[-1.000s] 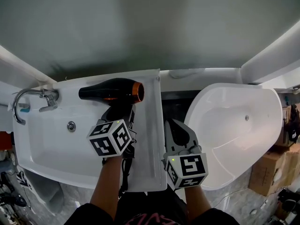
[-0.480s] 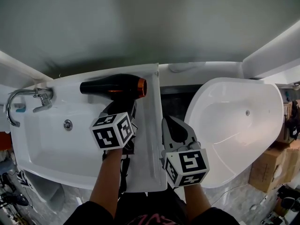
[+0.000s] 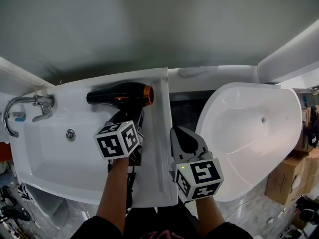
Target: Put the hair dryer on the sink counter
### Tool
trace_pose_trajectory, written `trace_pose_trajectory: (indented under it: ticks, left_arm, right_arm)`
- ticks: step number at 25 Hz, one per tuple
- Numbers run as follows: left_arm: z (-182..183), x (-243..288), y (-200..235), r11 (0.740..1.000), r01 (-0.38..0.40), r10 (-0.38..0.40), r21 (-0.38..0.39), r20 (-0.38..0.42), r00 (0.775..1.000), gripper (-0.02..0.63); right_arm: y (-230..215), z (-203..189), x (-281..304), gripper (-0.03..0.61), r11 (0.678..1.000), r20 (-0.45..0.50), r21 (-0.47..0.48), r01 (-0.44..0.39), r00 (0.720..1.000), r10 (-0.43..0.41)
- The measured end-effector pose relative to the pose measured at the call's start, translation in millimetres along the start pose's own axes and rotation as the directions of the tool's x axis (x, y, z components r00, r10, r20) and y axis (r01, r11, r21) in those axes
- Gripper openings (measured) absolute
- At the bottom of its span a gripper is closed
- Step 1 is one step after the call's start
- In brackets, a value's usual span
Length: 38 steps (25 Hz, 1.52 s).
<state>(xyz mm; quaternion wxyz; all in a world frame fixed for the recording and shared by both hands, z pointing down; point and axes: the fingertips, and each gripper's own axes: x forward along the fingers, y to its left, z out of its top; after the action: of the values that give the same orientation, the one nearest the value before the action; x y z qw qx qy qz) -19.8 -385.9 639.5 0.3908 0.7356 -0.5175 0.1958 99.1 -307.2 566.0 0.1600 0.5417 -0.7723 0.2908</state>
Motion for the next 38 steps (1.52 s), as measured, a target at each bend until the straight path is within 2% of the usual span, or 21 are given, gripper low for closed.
trace_pose_trajectory:
  ticks: [5, 8, 17, 24, 31, 35, 38]
  left_arm:
    - [-11, 7, 0, 0.999, -0.013, 0.014, 0.03, -0.045, 0.999, 0.208]
    - [-13, 9, 2, 0.998, -0.032, 0.035, 0.059, -0.044, 0.998, 0.211]
    - [-13, 7, -2, 0.996, -0.013, 0.017, 0.091, -0.052, 0.998, 0.246]
    - [-10, -13, -6, 0.998, 0.017, -0.017, 0.06, 0.0, 1.0, 0.247]
    - [15, -57, -18, 0.996, 0.029, -0.041, 0.087, 0.149, 0.988, 0.245]
    - [18, -79, -21, 0.994, 0.028, -0.047, 0.106, 0.174, 0.984, 0.197]
    - [20, -98, -17, 0.992, -0.002, -0.025, 0.127, 0.211, 0.977, 0.151]
  right_arm:
    - [-1, -2, 0, 0.023, 1.0, -0.005, 0.0, 0.002, 1.0, -0.002]
    - [-2, -4, 1, 0.023, 1.0, -0.009, -0.002, 0.0, 1.0, 0.0]
    - [-1, -5, -1, 0.021, 1.0, -0.008, 0.002, -0.003, 1.0, 0.003]
    - [3, 2, -8, 0.023, 1.0, 0.021, -0.011, -0.003, 1.0, 0.003]
    - [23, 10, -18, 0.023, 0.999, 0.049, -0.034, -0.016, 0.999, 0.018]
    - [35, 21, -32, 0.021, 0.999, 0.094, -0.052, -0.015, 0.995, 0.019]
    - [45, 28, -42, 0.023, 0.997, 0.129, -0.071, -0.012, 0.991, 0.021]
